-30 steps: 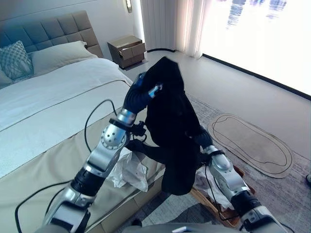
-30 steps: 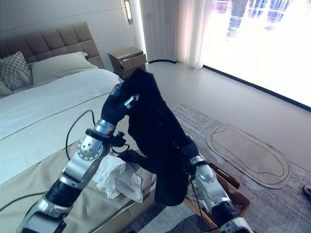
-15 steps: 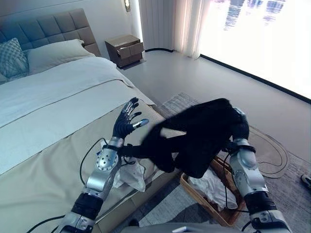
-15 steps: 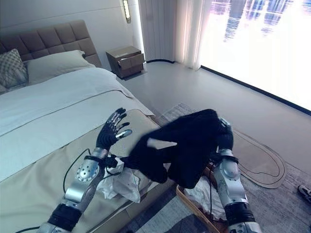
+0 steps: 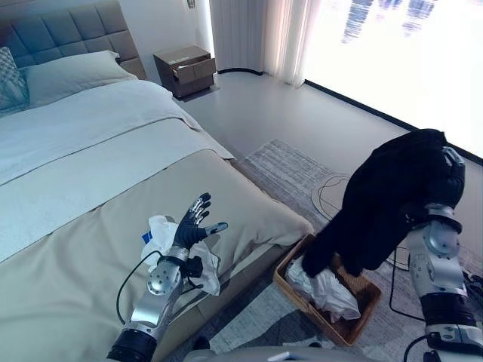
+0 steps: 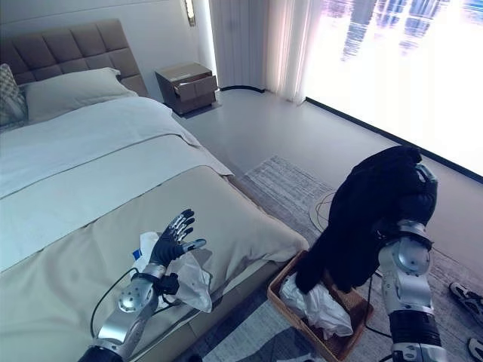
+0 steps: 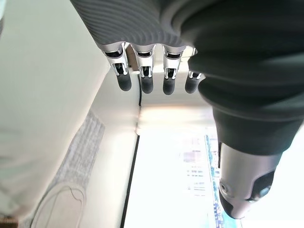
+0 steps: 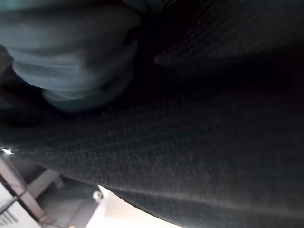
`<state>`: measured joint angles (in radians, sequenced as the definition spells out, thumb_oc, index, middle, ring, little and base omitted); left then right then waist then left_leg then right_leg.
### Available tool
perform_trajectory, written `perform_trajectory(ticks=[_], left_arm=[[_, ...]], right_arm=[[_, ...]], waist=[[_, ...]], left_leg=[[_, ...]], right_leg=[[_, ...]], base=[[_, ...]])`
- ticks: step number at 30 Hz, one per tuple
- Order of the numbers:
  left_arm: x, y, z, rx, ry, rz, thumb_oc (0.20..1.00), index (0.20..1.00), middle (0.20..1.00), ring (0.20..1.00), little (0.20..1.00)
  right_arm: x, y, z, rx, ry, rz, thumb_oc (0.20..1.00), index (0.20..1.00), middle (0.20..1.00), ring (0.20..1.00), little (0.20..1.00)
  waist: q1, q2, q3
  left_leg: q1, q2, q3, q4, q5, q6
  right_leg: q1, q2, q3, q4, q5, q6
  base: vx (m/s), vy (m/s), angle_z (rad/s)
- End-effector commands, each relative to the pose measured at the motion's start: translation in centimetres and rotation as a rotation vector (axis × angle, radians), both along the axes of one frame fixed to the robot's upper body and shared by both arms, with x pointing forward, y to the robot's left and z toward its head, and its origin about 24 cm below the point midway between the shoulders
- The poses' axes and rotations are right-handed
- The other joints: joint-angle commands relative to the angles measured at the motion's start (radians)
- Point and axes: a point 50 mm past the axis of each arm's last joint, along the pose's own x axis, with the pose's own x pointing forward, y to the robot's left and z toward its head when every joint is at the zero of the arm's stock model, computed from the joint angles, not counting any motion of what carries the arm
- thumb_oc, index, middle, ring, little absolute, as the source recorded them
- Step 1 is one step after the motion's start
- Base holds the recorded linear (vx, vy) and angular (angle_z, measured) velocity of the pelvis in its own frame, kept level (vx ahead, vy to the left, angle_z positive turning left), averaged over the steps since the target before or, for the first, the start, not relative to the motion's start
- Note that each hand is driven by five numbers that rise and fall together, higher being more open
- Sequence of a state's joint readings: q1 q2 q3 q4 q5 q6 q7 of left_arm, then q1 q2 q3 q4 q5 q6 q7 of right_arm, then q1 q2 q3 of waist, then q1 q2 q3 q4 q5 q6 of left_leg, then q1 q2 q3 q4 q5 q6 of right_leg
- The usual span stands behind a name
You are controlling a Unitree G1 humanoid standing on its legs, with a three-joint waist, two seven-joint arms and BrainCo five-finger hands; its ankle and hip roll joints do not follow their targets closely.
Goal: Pick up clothes into the bucket
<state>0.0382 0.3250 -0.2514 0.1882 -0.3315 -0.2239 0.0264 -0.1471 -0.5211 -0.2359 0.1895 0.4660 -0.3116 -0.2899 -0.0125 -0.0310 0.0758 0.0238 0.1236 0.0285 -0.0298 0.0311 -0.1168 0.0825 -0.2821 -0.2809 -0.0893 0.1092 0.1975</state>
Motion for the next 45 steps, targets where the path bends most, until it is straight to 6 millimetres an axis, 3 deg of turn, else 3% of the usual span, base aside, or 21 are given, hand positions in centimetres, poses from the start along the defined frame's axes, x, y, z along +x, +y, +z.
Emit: perform_trajectory(ticks=[1, 6, 9, 13, 14, 18, 21, 25, 27, 30, 34, 38, 45], left_arm=[[0.6, 1.1, 2.8, -0.072, -0.147, 0.026, 1.0, 1.0, 1.0, 1.0, 1.0], [0.2, 1.4, 2.9, -0.099, -0.148, 0.03, 1.0, 1.0, 1.0, 1.0, 1.0], [0.1, 1.4, 2.7, -0.106, -0.141, 0.031, 1.0, 1.0, 1.0, 1.0, 1.0], [0.0, 1.4, 2.8, -0.116, -0.141, 0.034, 1.0, 1.0, 1.0, 1.0, 1.0], [0.0, 1.6, 3.1, -0.124, -0.161, 0.045, 1.0, 1.0, 1.0, 1.0, 1.0], [0.0, 2.1, 3.9, -0.128, -0.198, 0.058, 1.0, 1.0, 1.0, 1.0, 1.0], [-0.1, 2.7, 5.3, -0.193, -0.272, 0.095, 1.0, 1.0, 1.0, 1.0, 1.0], [-0.1, 2.8, 5.9, -0.258, -0.311, 0.11, 1.0, 1.0, 1.0, 1.0, 1.0], [-0.1, 2.8, 6.7, -0.302, -0.358, 0.118, 1.0, 1.0, 1.0, 1.0, 1.0], [0.1, 3.0, 7.4, -0.346, -0.399, 0.142, 1.0, 1.0, 1.0, 1.0, 1.0], [0.3, 3.2, 8.8, -0.402, -0.47, 0.161, 1.0, 1.0, 1.0, 1.0, 1.0], [0.3, 3.1, 9.7, -0.409, -0.51, 0.158, 1.0, 1.0, 1.0, 1.0, 1.0], [0.4, 2.3, 10.7, -0.407, -0.543, 0.141, 1.0, 1.0, 1.0, 1.0, 1.0]], right_arm=[[-0.2, -1.5, 8.3, -0.078, -0.361, -0.033, 0.2, 0.2, 0.2, 0.2, 0.2], [-0.2, -2.9, 10.3, -0.096, -0.394, -0.058, 0.2, 0.2, 0.2, 0.2, 0.2], [-0.2, -3.2, 10.5, -0.1, -0.384, -0.052, 0.2, 0.2, 0.2, 0.2, 0.2], [-0.4, -3.3, 9.6, -0.101, -0.351, -0.053, 0.2, 0.2, 0.2, 0.2, 0.2], [-0.7, -3.5, 8.5, -0.098, -0.31, -0.071, 0.2, 0.2, 0.2, 0.2, 0.2], [-1.1, -3.6, 7.0, -0.147, -0.222, -0.12, 0.2, 0.2, 0.2, 0.2, 0.2], [-1.0, -3.3, 4.4, -0.137, -0.118, -0.167, 0.2, 0.2, 0.2, 0.2, 0.2], [-0.3, -2.7, 4.2, -0.138, -0.103, -0.165, 0.2, 0.2, 0.2, 0.2, 0.2], [1.2, -1.4, 3.7, -0.157, -0.069, -0.125, 0.2, 0.2, 0.2, 0.2, 0.2], [2.7, 0.2, 3.5, -0.19, -0.033, -0.098, 0.2, 0.2, 0.2, 0.2, 0.2], [4.2, 2.0, 4.0, -0.224, -0.034, -0.058, 0.2, 0.2, 0.2, 0.2, 0.2], [4.8, 2.0, 5.0, -0.234, -0.062, -0.076, 0.2, 0.2, 0.2, 0.2, 0.2], [5.7, 2.9, 7.2, -0.26, -0.13, -0.074, 0.2, 0.2, 0.2, 0.2, 0.2]], waist=[[-0.005, -0.024, -0.021], [-0.008, -0.027, -0.014], [-0.013, -0.029, -0.01], [-0.019, -0.029, -0.006], [-0.025, -0.025, 0.0], [-0.029, -0.02, 0.018], [-0.033, 0.001, 0.08], [-0.035, 0.021, 0.145], [-0.028, 0.038, 0.217], [-0.016, 0.041, 0.267], [-0.013, 0.038, 0.323], [-0.021, 0.05, 0.356], [-0.026, 0.066, 0.382]], left_leg=[[-0.05, -0.033, 0.014, 0.065, -0.036, 0.053], [-0.049, -0.032, 0.023, 0.072, -0.041, 0.054], [-0.049, -0.03, 0.028, 0.075, -0.042, 0.053], [-0.051, -0.03, 0.029, 0.08, -0.044, 0.054], [-0.054, -0.031, 0.03, 0.084, -0.045, 0.055], [-0.065, -0.036, 0.032, 0.098, -0.049, 0.057], [-0.101, -0.052, 0.053, 0.156, -0.073, 0.073], [-0.143, -0.061, 0.075, 0.205, -0.088, 0.083], [-0.188, -0.067, 0.107, 0.253, -0.104, 0.09], [-0.249, -0.047, 0.146, 0.314, -0.118, 0.086], [-0.34, -0.013, 0.173, 0.418, -0.141, 0.084], [-0.461, 0.003, 0.141, 0.495, -0.149, 0.079], [-0.613, 0.001, 0.125, 0.546, -0.143, 0.076]], right_leg=[[-0.011, 0.054, 0.012, 0.092, -0.086, -0.019], [-0.018, 0.055, 0.024, 0.098, -0.084, -0.018], [-0.02, 0.055, 0.028, 0.099, -0.083, -0.018], [-0.023, 0.055, 0.034, 0.102, -0.084, -0.018], [-0.027, 0.054, 0.037, 0.104, -0.084, -0.019], [-0.04, 0.048, 0.04, 0.115, -0.084, -0.016], [-0.089, 0.02, 0.069, 0.167, -0.086, -0.013], [-0.158, -0.009, 0.095, 0.224, -0.086, -0.008], [-0.247, -0.032, 0.11, 0.292, -0.078, -0.004], [-0.344, -0.047, 0.127, 0.35, -0.073, 0.0], [-0.442, -0.051, 0.134, 0.421, -0.082, -0.011], [-0.557, -0.043, 0.142, 0.527, -0.13, -0.034], [-0.712, -0.04, 0.166, 0.605, -0.142, -0.046]], base=[[0.0, 0.0, 0.0], [-0.01, -0.004, -0.08], [-0.01, -0.005, -0.08], [0.0, 0.0, 0.0], [0.0, 0.0, 0.0], [-0.05, 0.007, -0.01], [-0.13, 0.054, -0.18], [-0.16, 0.076, -0.2], [-0.24, 0.097, -0.3], [-0.17, 0.027, -0.42], [-0.14, -0.068, -0.37], [-0.1, -0.084, -0.03], [-0.09, -0.037, 0.04]])
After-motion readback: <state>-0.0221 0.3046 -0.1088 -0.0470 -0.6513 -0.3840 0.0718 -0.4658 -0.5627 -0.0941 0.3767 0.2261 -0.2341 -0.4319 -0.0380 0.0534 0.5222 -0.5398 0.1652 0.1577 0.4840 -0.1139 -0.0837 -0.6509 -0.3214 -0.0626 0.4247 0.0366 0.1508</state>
